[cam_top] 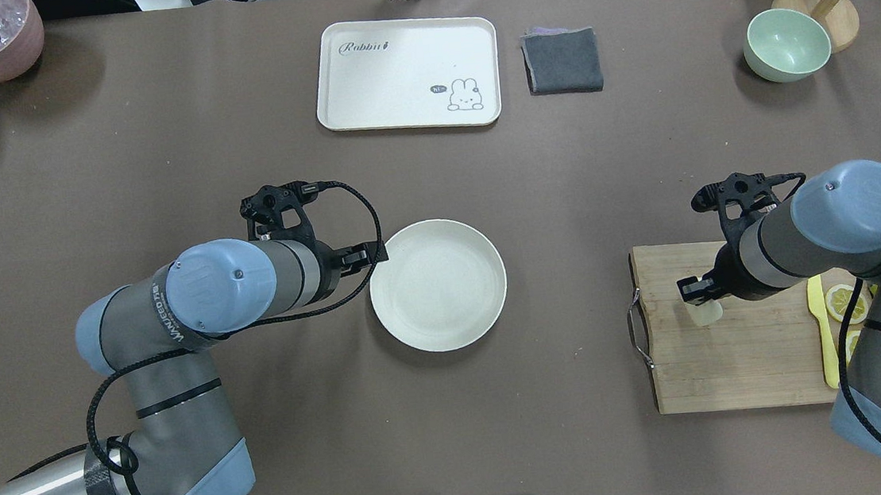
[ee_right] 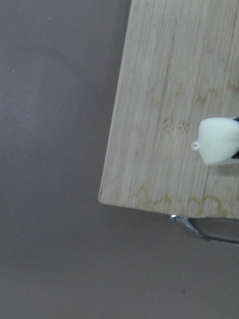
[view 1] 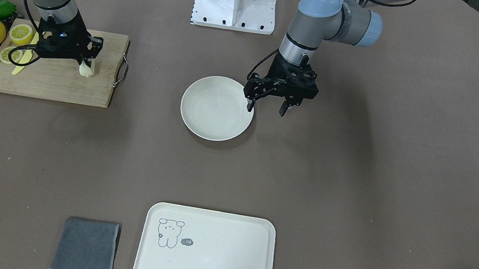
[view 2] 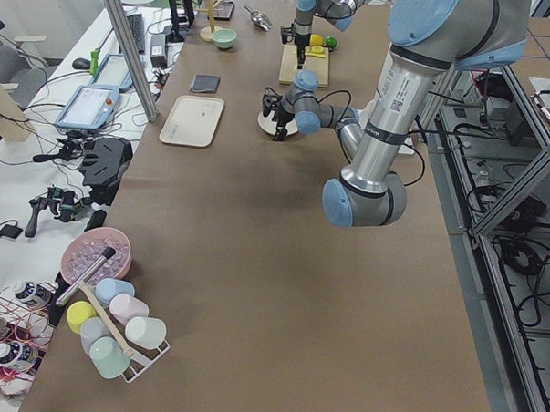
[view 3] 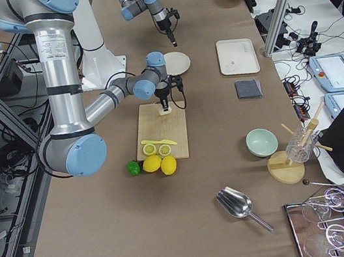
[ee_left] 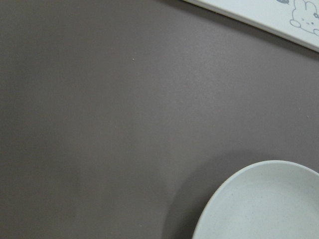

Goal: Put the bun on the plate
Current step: 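Carry the bun over the white plate with the right gripper while the left withdraws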

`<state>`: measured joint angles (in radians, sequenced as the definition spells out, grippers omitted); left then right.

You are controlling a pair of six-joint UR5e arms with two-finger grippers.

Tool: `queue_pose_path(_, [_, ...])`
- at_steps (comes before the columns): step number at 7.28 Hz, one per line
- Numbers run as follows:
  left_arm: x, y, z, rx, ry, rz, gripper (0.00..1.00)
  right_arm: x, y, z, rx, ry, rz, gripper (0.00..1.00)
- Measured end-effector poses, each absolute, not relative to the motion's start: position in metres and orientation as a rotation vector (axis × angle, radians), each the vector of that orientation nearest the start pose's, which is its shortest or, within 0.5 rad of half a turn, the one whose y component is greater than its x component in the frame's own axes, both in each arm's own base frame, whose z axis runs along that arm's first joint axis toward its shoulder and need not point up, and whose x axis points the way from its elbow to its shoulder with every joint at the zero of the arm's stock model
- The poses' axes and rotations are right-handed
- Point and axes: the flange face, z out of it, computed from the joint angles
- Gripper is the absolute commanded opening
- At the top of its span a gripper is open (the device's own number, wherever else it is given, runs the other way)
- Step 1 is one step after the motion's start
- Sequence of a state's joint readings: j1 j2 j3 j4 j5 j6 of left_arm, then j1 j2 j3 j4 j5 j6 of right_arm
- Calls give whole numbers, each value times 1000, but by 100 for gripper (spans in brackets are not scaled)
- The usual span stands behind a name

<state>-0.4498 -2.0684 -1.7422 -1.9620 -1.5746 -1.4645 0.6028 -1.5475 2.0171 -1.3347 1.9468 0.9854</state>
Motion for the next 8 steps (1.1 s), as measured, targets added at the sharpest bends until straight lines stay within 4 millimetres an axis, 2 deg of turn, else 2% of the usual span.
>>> queue_pose_path(1, [518,-407,258,296,1017,-302,98,-356,-369,389,114,-815,-116,0])
queue_pose_path(2, [511,-414,264,304,1006,-293,98,-367,-378,356,130,-841,-119,0])
queue_pose_path(4, [491,-433,271,299,999,-278,98,-405,-397,280,131,-863,-103,0])
queue_pose_path(5, [476,-446,277,298,992,-257,98,-428,-405,251,125,-876,-84,0])
queue_pose_path(6, [451,-463,292,307,972,-219,98,-454,-413,227,124,-882,-66,0])
queue_pose_path(8, [380,-492,340,346,912,-124,98,-495,-420,205,139,-868,-52,0])
